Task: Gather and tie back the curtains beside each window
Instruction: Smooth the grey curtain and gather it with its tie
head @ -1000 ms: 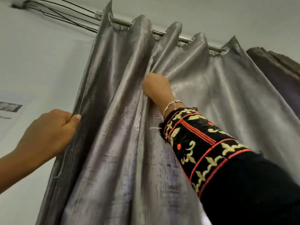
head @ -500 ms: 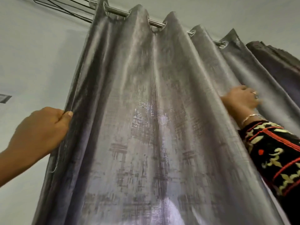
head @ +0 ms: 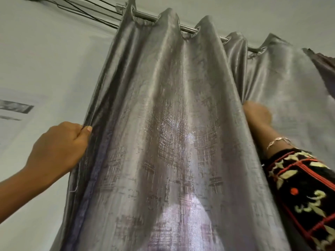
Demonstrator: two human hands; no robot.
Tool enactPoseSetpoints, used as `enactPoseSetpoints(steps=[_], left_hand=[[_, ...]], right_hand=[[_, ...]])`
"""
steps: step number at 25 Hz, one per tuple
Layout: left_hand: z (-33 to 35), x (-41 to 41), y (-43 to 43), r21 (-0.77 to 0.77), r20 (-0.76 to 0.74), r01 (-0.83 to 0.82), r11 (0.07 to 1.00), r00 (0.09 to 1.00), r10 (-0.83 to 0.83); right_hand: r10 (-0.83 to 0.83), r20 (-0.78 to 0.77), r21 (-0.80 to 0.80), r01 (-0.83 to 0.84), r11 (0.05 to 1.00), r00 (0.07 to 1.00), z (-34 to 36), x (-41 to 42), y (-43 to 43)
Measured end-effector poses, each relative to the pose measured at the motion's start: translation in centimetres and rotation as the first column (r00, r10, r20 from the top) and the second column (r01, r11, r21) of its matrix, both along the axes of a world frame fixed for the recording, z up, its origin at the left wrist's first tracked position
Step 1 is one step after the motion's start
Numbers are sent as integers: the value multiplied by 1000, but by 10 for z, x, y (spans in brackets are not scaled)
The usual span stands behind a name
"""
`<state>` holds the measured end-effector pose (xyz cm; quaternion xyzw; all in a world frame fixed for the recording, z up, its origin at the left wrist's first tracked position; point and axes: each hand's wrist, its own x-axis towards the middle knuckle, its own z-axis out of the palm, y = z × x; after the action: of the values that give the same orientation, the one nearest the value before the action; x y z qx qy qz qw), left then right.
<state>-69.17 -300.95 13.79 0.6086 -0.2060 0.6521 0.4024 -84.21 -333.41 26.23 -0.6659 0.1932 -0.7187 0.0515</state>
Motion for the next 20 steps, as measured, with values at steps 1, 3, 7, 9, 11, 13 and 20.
enactPoseSetpoints(steps=[1, 3, 7, 9, 11, 13, 20], left_hand=[[-1, 1, 0, 1, 4, 6, 1000, 1000, -6], [-1, 1, -3, 3, 15, 16, 1000, 1000, -16], [-1, 0, -9, 3, 50, 27, 1000, 998, -28], [-1, 1, -8, -1, 57, 27, 1000, 998, -27], [0, 4, -3, -4, 41, 27, 1000, 999, -27], [0, 7, 0, -13, 22, 11, 1000, 1000, -11], [0, 8, -17, -23, 51, -12, 1000, 999, 13]], right_hand=[[46, -4, -29, -46, 999, 999, 3, 4, 16], [144, -27, -75, -146, 986, 989, 5, 14, 48], [288, -31, -176, -288, 941, 957, 11, 38, 102], [340, -31, -195, -339, 920, 940, 12, 41, 105], [406, -71, -200, -412, 889, 911, 7, 38, 86], [511, -90, -200, -518, 832, 855, -3, 30, 59], [17, 286, -13, -14, 1000, 958, -9, -7, -46]])
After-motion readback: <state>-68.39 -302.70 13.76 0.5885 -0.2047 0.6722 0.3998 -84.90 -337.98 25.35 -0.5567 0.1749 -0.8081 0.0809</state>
